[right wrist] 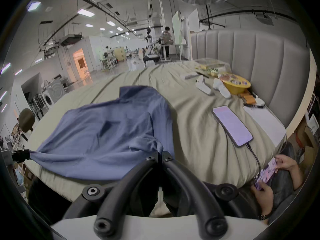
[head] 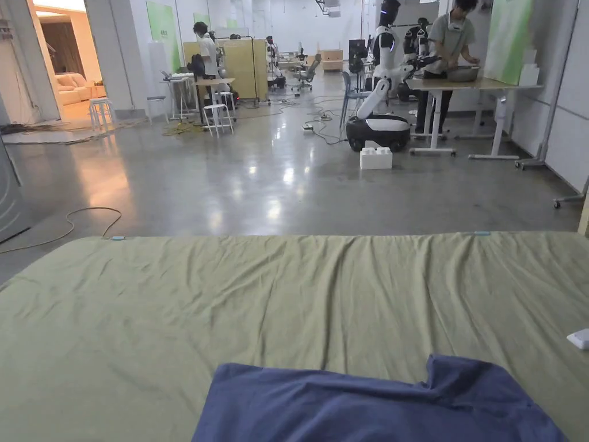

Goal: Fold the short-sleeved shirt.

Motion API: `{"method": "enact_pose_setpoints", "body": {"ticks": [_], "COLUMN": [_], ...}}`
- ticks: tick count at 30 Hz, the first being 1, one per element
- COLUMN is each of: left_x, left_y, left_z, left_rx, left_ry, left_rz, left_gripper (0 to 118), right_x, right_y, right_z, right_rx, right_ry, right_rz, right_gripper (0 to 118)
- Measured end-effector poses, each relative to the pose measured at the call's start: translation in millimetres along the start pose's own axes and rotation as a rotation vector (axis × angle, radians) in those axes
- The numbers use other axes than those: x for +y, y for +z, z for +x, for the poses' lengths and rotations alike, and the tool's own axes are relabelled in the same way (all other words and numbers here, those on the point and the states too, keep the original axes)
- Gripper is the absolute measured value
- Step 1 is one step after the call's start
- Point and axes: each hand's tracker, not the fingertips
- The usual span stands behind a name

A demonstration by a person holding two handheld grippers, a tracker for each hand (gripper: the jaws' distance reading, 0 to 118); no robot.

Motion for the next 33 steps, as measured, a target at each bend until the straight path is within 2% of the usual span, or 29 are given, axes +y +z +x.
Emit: {"method": "enact_pose_setpoints", "body": {"ticks": [2,3,4,5,6,7,8,9,11,13,15,19,22,26,28,29,30,31,33], "left_x": [-8.1,-10.2,-13.2,-14.3,-13.7,-13.9,-12.8,-9.5,-0.5,14.3,28.4,53.6,64.7,68.0,67.9,68.4,68.2,68.1,69.6], "left_y": [-10.5,-15.7,-19.1,-19.4,-21.1,-19.9,-15.1,-8.3,13.7,39.2,65.4,115.1,140.9,160.7,167.4,168.3,170.1,171.4,175.4], "left_z": [-4.2,-6.8,-7.6,-9.5,-14.9,-19.1,-22.2,-23.3,-15.8,5.7,32.9,88.5,119.4,146.0,150.4,149.1,150.1,149.2,149.6], "left_rx": [0.007,-0.002,0.0,0.051,0.076,0.065,0.064,0.069,0.071,0.033,0.046,0.035,0.055,0.06,0.036,0.021,0.003,-0.004,-0.005], "left_ry": [-0.025,-0.041,-0.047,-0.037,-0.029,0.0,0.02,0.051,0.076,0.02,-0.04,-0.165,-0.21,-0.286,-0.297,-0.298,-0.305,-0.288,-0.286], "left_rz": [-0.051,-0.093,-0.114,-0.106,-0.118,-0.131,-0.113,-0.079,-0.041,0.088,0.213,0.469,0.573,0.627,0.639,0.638,0.642,0.642,0.642], "left_gripper": [13,32,51,71,82,82,84,84,84,84,84,84,84,81,63,48,28,16,5], "right_x": [-6.0,-7.1,-11.3,-13.1,-13.7,-14.5,-19.0,-19.6,-14.7,-7.0,6.3,33.8,46.9,58.2,61.9,63.3,64.4,65.6,69.0], "right_y": [-8.3,-14.1,-12.7,-15.8,-18.9,-21.1,-18.4,-17.5,-5.7,14.5,33.7,80.2,107.0,119.7,123.5,126.0,128.8,131.6,134.5], "right_z": [4.5,6.8,4.9,7.1,10.2,13.4,11.8,14.5,17.6,5.6,-7.4,-52.6,-79.5,-96.7,-101.3,-103.8,-106.5,-108.8,-110.8], "right_rx": [0.012,0.025,0.015,0.005,0.001,-0.013,-0.028,-0.039,-0.071,-0.036,0.024,0.105,0.14,0.245,0.25,0.251,0.248,0.242,0.229], "right_ry": [0.002,0.0,0.009,0.012,0.02,0.031,0.042,0.046,0.017,-0.027,-0.03,0.07,0.114,0.088,0.079,0.079,0.081,0.09,0.083], "right_rz": [-0.015,-0.07,-0.068,-0.084,-0.117,-0.128,-0.136,-0.133,-0.09,0.018,0.107,0.289,0.416,0.486,0.494,0.499,0.506,0.522,0.521], "right_gripper": [3,6,14,34,53,53,59,71,72,72,72,72,72,71,55,42,22,13,6]}}
